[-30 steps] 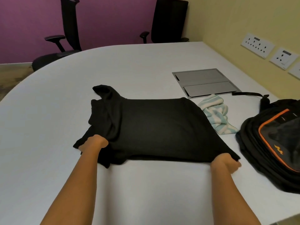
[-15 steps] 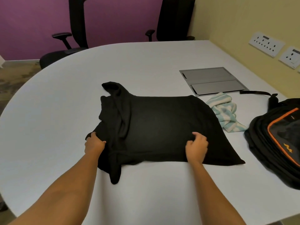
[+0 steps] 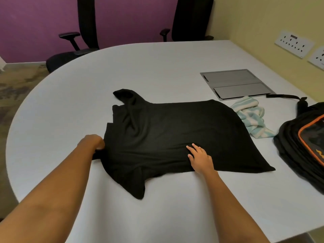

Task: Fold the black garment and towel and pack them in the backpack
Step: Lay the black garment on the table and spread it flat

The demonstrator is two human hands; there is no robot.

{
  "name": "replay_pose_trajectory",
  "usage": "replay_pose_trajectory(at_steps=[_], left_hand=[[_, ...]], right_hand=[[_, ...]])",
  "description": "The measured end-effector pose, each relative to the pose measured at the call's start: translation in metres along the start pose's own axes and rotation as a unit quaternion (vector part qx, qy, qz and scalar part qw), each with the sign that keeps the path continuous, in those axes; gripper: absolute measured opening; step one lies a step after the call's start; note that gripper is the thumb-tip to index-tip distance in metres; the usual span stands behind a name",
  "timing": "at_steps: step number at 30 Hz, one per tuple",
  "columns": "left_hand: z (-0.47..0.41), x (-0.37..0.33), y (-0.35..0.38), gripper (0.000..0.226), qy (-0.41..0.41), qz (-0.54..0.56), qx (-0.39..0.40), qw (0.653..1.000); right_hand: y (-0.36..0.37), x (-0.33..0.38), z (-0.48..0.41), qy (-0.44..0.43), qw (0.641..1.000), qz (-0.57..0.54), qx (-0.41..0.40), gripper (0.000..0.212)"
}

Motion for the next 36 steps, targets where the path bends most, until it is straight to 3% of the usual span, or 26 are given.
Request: replay_pose_trajectory(at_steps=[6, 11, 14, 17, 20, 23, 25, 27, 29, 30, 33, 36], left_hand=[[-0.012, 0.03, 0.012, 0.02, -0.013, 0.005, -0.056, 0.998], [-0.01, 0.021, 0.045, 0.046, 0.006, 0.131, -0.025, 0.991], [-0.011, 0.017, 0.051, 0.052, 0.017, 0.16, -0.042, 0.986], [-0.016, 0.017, 0.047, 0.044, 0.04, 0.159, -0.094, 0.982], [0.003, -0.003, 0.028, 0.031, 0.141, 0.259, -0.146, 0.944], [0.03, -0.028, 0.01, 0.027, 0.272, 0.289, -0.17, 0.902], [0.046, -0.044, 0.006, 0.026, 0.361, 0.249, -0.116, 0.891], [0.055, -0.054, 0.011, 0.026, 0.402, 0.239, 0.012, 0.884], [0.06, -0.053, 0.011, 0.023, 0.401, 0.284, 0.108, 0.864], [0.055, -0.049, 0.01, 0.022, 0.39, 0.319, 0.104, 0.858], [0.018, -0.022, 0.009, 0.027, 0.291, 0.383, -0.045, 0.876], [-0.017, -0.006, 0.019, 0.031, 0.191, 0.312, -0.138, 0.92]], right_hand=[[0.004, 0.004, 0.001, 0.019, 1.0, 0.004, 0.007, 0.051], [-0.007, 0.02, -0.005, 0.039, 0.999, -0.018, -0.032, 0.049], [-0.012, 0.045, -0.006, 0.009, 0.995, -0.069, -0.078, 0.047], [-0.011, 0.086, -0.01, -0.054, 0.985, -0.136, -0.087, 0.044], [-0.015, 0.135, -0.013, -0.08, 0.953, -0.287, -0.057, 0.039], [-0.019, 0.182, -0.021, -0.032, 0.903, -0.426, 0.048, 0.047], [-0.024, 0.206, -0.025, 0.003, 0.885, -0.453, 0.108, 0.063], [-0.026, 0.217, -0.031, 0.031, 0.896, -0.428, 0.117, 0.069], [-0.027, 0.215, -0.036, 0.063, 0.923, -0.371, 0.084, 0.06], [-0.026, 0.21, -0.039, 0.082, 0.929, -0.356, 0.065, 0.058], [-0.023, 0.194, -0.044, 0.126, 0.922, -0.366, 0.02, 0.052], [-0.025, 0.182, -0.044, 0.129, 0.911, -0.388, -0.047, 0.046]])
Point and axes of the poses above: each hand's wrist, its own z-axis away from the middle knuckle, its own y-axis out of the palm, x = y × z, the point moved 4 cm from there along -z, towards the middle knuckle, and after that the axes turned 3 degrees about -x, right-handed, at the moved point
